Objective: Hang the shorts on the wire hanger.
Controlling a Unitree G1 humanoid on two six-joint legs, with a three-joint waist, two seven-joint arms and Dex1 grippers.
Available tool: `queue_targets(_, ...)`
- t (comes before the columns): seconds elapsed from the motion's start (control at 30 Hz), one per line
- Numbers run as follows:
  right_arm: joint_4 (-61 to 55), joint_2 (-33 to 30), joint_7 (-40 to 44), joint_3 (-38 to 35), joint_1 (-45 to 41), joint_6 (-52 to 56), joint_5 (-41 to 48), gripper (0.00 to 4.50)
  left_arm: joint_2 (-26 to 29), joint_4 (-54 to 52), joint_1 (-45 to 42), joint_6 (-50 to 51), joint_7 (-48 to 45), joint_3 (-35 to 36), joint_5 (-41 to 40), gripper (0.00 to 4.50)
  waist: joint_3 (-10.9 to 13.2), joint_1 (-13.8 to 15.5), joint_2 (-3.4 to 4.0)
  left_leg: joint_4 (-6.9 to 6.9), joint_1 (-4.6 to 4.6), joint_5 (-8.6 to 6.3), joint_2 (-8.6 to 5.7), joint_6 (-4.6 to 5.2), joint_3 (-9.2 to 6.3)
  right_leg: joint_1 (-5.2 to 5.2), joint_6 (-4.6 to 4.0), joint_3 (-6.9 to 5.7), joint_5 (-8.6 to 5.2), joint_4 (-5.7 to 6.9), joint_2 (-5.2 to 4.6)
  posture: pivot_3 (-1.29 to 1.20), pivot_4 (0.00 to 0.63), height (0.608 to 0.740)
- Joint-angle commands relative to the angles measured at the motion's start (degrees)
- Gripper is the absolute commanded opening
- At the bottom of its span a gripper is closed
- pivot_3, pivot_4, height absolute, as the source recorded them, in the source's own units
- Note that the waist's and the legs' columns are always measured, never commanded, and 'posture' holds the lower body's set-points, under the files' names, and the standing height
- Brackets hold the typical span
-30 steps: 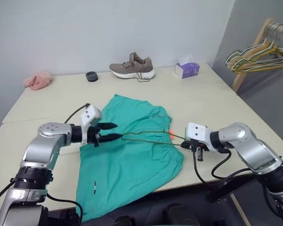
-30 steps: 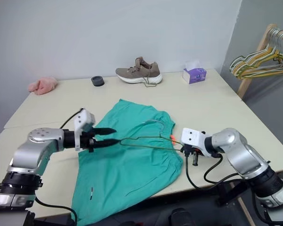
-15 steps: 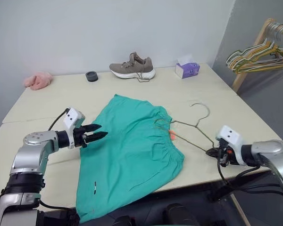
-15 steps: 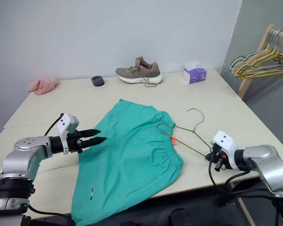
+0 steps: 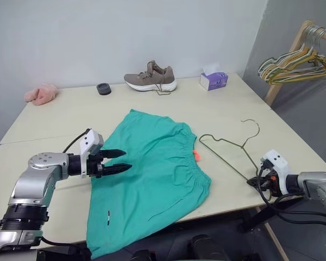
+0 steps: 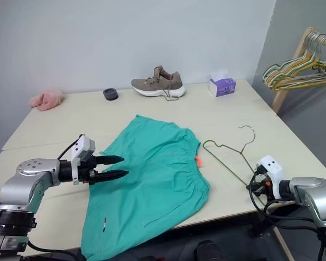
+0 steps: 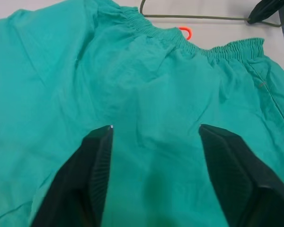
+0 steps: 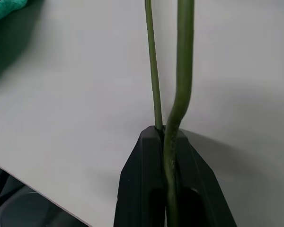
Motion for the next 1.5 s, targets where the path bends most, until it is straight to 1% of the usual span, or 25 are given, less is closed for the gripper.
queue_targets(0.03,-2.8,-1.0,1.3,-0.1,-0.9,-0.5,2.5,0.00,0.4,0.9,-1.1,-2.6,1.5,1.2,1.0,4.49,0.0,0.0,0.00,0.00,0.00,0.00,0.00,0.00,0.00,0.00,0.00,0.00,0.00,0.00,0.00,-0.25,0.017,0.740)
queue_targets(0.23,-5.6,-1.4,1.4,0.7,-3.5,1.1,5.3,0.00,1.2,4.3,-2.3,-4.9,2.6,1.7,2.2,4.49,0.0,-0.1,0.00,0.00,0.00,0.00,0.00,0.00,0.00,-0.01,0.00,0.00,0.00,0.01,0.00,-0.25,0.016,0.740)
queue_targets(0.4,-7.1,-2.5,1.9,3.7,-4.2,0.4,5.7,0.00,1.6,7.4,-3.3,-6.9,3.0,1.6,3.3,4.49,0.0,0.2,0.00,0.00,-0.02,0.00,0.00,0.00,-0.03,-0.02,0.00,-0.03,0.00,-0.01,0.00,-0.24,0.012,0.740)
queue_targets(0.5,-7.7,-2.5,0.8,6.7,-4.7,-1.1,4.4,0.00,1.8,7.9,-3.0,-7.7,2.9,1.5,3.7,4.49,0.0,0.1,0.00,0.00,-0.02,-0.01,0.00,-0.01,-0.01,-0.02,0.00,0.00,0.00,-0.04,-0.01,-0.24,0.012,0.740)
queue_targets(0.63,-4.7,-1.2,-2.0,8.6,-6.2,-1.9,2.4,0.00,1.6,7.3,-2.1,-8.0,2.9,1.3,3.8,4.49,0.0,0.1,-0.01,0.00,-0.02,-0.01,0.00,-0.02,-0.01,-0.02,0.01,0.00,0.00,-0.04,-0.02,-0.24,0.013,0.740)
queue_targets(0.73,-1.5,-0.5,-2.9,8.5,-7.7,-1.6,2.2,0.00,1.5,6.9,-1.8,-8.2,3.0,1.1,3.9,4.49,0.0,0.2,-0.02,0.00,-0.02,-0.01,0.01,-0.02,-0.04,-0.02,0.01,-0.02,0.00,-0.04,-0.02,-0.23,0.013,0.740)
queue_targets(0.87,2.3,0.5,-2.0,8.3,-9.9,1.1,4.2,0.00,0.9,6.7,-2.0,-8.6,3.1,1.1,3.9,4.49,0.0,0.3,-0.03,0.00,-0.03,-0.01,0.00,-0.01,-0.03,-0.02,0.00,-0.01,0.00,-0.04,-0.03,-0.23,0.013,0.740)
queue_targets(1.07,6.7,2.0,-0.7,11.4,-14.6,6.1,5.8,0.00,0.1,6.7,-3.7,-9.0,3.1,0.4,4.2,4.49,0.0,0.3,-0.02,0.00,-0.03,-0.01,0.00,-0.01,-0.04,-0.03,0.00,-0.02,0.00,-0.01,-0.03,-0.23,0.013,0.740)
queue_targets(1.23,8.6,6.5,-1.7,10.8,-18.9,13.8,9.4,0.00,-0.1,6.5,-4.4,-8.9,3.0,0.4,4.2,4.49,0.0,0.2,-0.02,0.00,-0.01,-0.01,0.01,-0.01,-0.04,-0.02,0.00,-0.02,0.01,0.03,-0.02,-0.22,0.013,0.740)
queue_targets(1.37,10.9,12.3,-6.0,7.3,-21.2,20.3,10.5,0.00,-0.2,6.5,-4.4,-9.0,3.1,0.5,4.2,4.49,-0.1,0.2,-0.03,0.00,-0.03,-0.01,0.01,-0.01,-0.06,-0.04,0.00,-0.02,0.01,0.05,-0.02,-0.21,0.013,0.740)
queue_targets(1.5,12.4,18.1,-11.8,2.8,-22.5,25.2,9.6,0.00,-0.2,6.4,-4.3,-9.2,3.3,0.5,4.3,4.49,-0.1,0.4,-0.04,0.00,-0.05,-0.01,0.00,-0.01,-0.08,-0.06,-0.01,-0.03,0.02,0.07,-0.03,-0.21,0.013,0.740)
